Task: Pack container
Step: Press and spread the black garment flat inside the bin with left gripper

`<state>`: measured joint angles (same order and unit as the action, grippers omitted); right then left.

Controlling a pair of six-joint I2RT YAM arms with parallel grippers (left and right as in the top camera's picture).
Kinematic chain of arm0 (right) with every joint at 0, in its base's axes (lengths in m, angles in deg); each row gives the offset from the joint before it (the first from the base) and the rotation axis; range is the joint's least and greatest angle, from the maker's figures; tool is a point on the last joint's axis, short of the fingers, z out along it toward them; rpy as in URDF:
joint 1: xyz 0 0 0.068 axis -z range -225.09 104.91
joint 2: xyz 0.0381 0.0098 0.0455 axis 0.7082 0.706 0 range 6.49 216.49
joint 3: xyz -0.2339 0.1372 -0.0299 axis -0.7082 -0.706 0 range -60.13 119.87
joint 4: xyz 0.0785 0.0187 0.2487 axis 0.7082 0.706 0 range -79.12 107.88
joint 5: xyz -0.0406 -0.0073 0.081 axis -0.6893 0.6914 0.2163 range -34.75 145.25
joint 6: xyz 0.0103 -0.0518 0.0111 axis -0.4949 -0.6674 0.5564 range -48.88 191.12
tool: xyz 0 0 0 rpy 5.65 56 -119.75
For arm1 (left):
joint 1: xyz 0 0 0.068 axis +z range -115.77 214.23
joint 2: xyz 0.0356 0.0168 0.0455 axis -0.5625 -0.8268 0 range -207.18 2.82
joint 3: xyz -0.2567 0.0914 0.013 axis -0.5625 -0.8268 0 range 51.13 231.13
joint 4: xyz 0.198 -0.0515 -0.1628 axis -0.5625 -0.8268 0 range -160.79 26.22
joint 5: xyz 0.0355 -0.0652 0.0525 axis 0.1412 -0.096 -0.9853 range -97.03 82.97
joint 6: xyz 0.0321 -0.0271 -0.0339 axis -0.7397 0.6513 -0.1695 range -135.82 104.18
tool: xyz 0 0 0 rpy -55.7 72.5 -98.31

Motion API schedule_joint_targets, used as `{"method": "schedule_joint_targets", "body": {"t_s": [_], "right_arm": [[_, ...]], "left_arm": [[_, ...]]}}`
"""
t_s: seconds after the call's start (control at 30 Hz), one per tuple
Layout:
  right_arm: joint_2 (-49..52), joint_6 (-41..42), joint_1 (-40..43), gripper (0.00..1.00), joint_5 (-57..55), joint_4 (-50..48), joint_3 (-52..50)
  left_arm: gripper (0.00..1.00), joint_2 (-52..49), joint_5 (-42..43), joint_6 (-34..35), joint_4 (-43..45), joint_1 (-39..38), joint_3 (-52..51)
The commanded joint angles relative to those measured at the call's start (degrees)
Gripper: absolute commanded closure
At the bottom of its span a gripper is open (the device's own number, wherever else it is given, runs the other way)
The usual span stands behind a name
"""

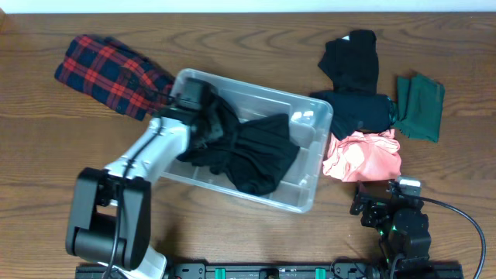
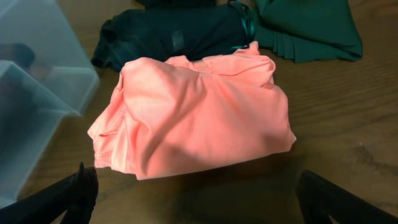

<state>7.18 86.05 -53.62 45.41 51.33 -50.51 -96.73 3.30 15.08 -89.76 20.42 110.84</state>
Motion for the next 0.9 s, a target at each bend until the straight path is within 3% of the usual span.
{"method": "schedule_joint_targets", "body": {"t_s": [0.0,0.3,0.43,0.63,0.87], "right_arm": [[-0.31,0.87,0.33,0.01,-0.17,0.09,-0.24],[-0.31,0.87,0.33,0.01,-0.17,0.09,-0.24],[-0.31,0.87,0.33,0.01,-0.17,0.09,-0.24],[-0.31,0.87,0.33,0.01,-0.17,0.09,-0.24],[-0.31,0.87,0.33,0.01,-0.20,0.09,-0.24]], "left_arm": [[0.77,-1.57,6.16,-7.13,-0.98,1.99,-1.51],[0.68,7.32,3.54,-13.75,-0.92,1.73,-0.55],[0.59,14.60,3.50,-21.40,-0.96,1.73,-0.15],[0.38,24.48,-10.86,-24.46,-4.46,2.78,-0.11],[0.38,22.21,-11.02,-31.56,-8.31,8.26,-0.11]]}}
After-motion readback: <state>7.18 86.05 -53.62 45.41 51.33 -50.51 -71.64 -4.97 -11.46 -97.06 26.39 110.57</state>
